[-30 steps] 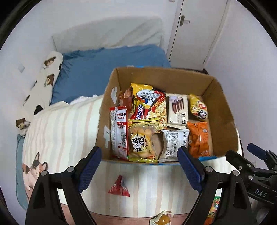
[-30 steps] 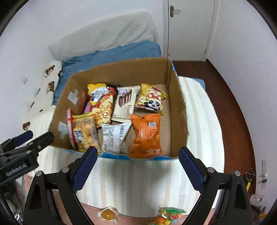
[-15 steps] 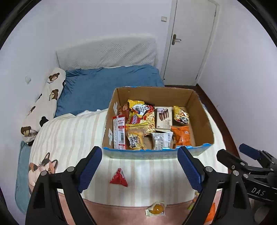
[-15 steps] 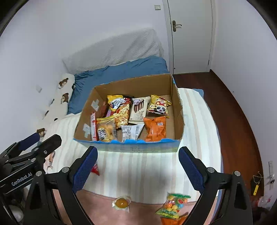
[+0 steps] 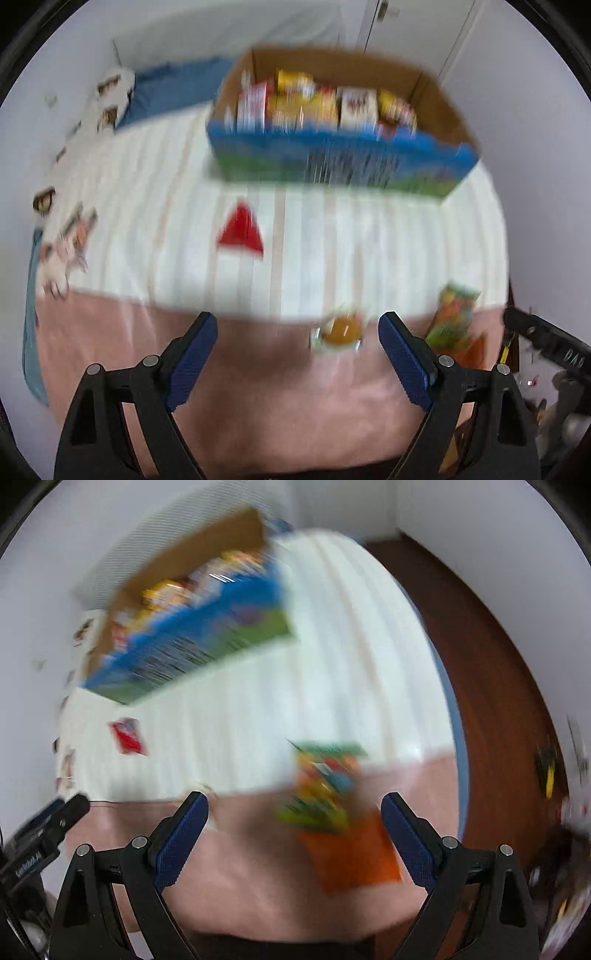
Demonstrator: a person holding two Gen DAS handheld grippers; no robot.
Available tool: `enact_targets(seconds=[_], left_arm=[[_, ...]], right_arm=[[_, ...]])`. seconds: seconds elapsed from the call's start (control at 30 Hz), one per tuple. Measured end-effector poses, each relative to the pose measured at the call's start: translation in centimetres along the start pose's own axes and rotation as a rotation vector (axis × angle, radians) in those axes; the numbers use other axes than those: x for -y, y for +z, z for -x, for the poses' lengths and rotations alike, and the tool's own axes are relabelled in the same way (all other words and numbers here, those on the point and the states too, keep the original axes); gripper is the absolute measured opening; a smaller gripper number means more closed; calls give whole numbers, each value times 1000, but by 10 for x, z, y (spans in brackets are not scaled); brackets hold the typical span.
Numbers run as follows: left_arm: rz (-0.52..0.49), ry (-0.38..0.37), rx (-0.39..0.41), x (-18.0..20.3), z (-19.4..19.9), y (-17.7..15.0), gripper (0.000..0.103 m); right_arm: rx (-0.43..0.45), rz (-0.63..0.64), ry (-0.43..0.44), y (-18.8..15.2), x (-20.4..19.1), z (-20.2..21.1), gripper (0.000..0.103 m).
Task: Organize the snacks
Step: 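Grasp the yellow egg-yolk snack with the left tool while the right tool grasps the orange chip bag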
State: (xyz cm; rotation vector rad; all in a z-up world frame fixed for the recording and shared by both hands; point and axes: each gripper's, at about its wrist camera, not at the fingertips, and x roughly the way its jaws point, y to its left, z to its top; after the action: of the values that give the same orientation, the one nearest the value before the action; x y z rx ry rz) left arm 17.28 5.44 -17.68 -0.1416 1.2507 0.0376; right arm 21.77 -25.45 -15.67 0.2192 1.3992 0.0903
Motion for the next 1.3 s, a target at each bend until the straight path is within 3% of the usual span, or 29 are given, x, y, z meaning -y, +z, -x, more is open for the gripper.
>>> enact_targets(seconds=[0.13, 0.27, 0.3, 0.37, 0.43, 0.53, 0.6, 0.7, 0.8, 0.9, 1.0, 1.03, 1.07, 1.1, 1.2, 1.3], left_arm=[[-13, 25, -96, 4, -39, -26, 89], [-24, 28, -166, 9, -61, -40, 89], [-25, 27, -177, 10, -65, -44, 89], [-32, 33, -186, 11, -69, -48, 89], [-38, 39, -192, 12, -71, -52, 89], [-37, 41, -201, 13, -74, -54, 89], [-40, 40, -203, 15, -78, -55, 89], [-37, 29, -205, 19, -81, -50, 89], [-26, 18, -207, 21, -81, -40, 89], [-15, 9, -218, 21, -83, -35, 89], [-14, 11, -225, 20, -90, -30, 89], [-13, 10, -224, 19, -92, -28, 89], [-12, 10, -225, 18, -95, -27, 89], [-12, 11, -227, 17, -97, -25, 89], [1, -3, -236, 14, -106, -16, 89], [22, -49, -260, 15, -121, -5, 89]], right_arm=[[-97, -78, -32, -27, 34, -39, 97], [-180, -43, -75, -45, 40, -79, 95], [-195, -29, -83, -49, 39, -89, 93], [-204, 8, -75, -54, 34, -100, 79], [-194, 115, -92, -59, 18, -102, 78], [-213, 284, -128, -65, -4, -103, 81], [-218, 288, -124, -67, -6, -97, 96], [-177, 127, -53, -67, 15, -74, 97], [-145, -137, 55, -74, 51, -55, 97], [-200, -347, 175, -85, 69, -65, 97], [-223, -456, 211, -87, 62, -88, 97], [-213, -480, 201, -87, 62, -96, 91], [-216, -501, 201, -88, 63, -106, 69], [-230, -511, 198, -88, 65, -114, 59], [-221, -395, 163, -87, 49, -113, 55], [-216, -135, 87, -77, 21, -110, 55]])
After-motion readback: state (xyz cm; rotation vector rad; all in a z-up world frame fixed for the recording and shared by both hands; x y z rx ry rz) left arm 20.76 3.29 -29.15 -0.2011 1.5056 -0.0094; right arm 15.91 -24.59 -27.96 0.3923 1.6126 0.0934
